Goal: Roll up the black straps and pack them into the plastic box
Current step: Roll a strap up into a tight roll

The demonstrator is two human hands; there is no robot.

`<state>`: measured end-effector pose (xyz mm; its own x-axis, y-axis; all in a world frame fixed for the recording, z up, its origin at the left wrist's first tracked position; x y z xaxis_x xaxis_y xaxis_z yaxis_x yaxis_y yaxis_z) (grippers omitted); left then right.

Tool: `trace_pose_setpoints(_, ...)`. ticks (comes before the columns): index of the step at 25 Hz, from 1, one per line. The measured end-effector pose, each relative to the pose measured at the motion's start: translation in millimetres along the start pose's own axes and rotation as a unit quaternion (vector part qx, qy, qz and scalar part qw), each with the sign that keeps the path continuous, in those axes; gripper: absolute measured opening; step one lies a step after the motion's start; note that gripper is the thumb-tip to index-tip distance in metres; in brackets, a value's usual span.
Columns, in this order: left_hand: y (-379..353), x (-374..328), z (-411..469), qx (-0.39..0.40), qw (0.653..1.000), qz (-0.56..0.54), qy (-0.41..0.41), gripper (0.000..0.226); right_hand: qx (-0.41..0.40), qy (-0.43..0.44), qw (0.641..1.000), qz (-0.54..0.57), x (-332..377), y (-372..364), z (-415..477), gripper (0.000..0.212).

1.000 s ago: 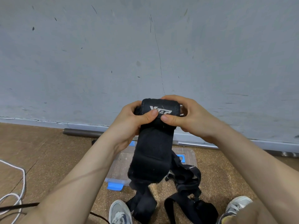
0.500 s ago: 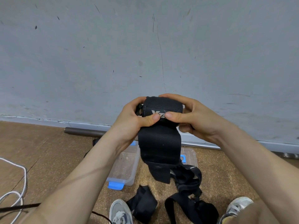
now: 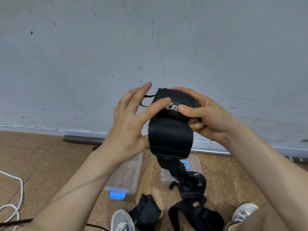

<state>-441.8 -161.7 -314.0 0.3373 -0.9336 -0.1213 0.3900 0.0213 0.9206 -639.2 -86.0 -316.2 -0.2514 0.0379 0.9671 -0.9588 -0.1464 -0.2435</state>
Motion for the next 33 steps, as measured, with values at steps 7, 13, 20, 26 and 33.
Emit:
trace_pose_setpoints(7,11,-13,0,-0.032,0.990,-0.069,-0.117,0.018,-0.001,-0.041,0.996,-0.081,-19,-11,6,0.049)
trace_pose_setpoints(13,10,-1,0,-0.059,0.924,-0.375,0.044,0.026,0.004,-0.064,0.990,-0.126,-26,-27,10,0.060)
trace_pose_setpoints(20,-18,24,-2,-0.060,0.803,-0.543,0.237,0.017,0.058,-0.093,0.992,-0.068,-26,-34,13,0.039)
trace_pose_setpoints(26,-17,7,4,-0.125,0.706,-0.655,0.239,0.021,0.006,-0.081,0.979,-0.189,-13,-44,0,0.024)
trace_pose_setpoints(33,-21,10,5,-0.068,0.682,-0.683,0.254,0.040,-0.006,-0.080,0.961,-0.263,-9,-31,0,0.049)
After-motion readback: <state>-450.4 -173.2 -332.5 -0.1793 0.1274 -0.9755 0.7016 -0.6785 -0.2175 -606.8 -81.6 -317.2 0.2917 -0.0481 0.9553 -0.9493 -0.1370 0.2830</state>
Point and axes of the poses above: each hand's wrist, its own z-axis towards the middle knuckle, its own y-axis out of the back of the hand, x = y × z, the point moved 2 cm from there along z, towards the middle knuckle, and after that the axes turned 14 degrees about x, right-handed, at the moved point
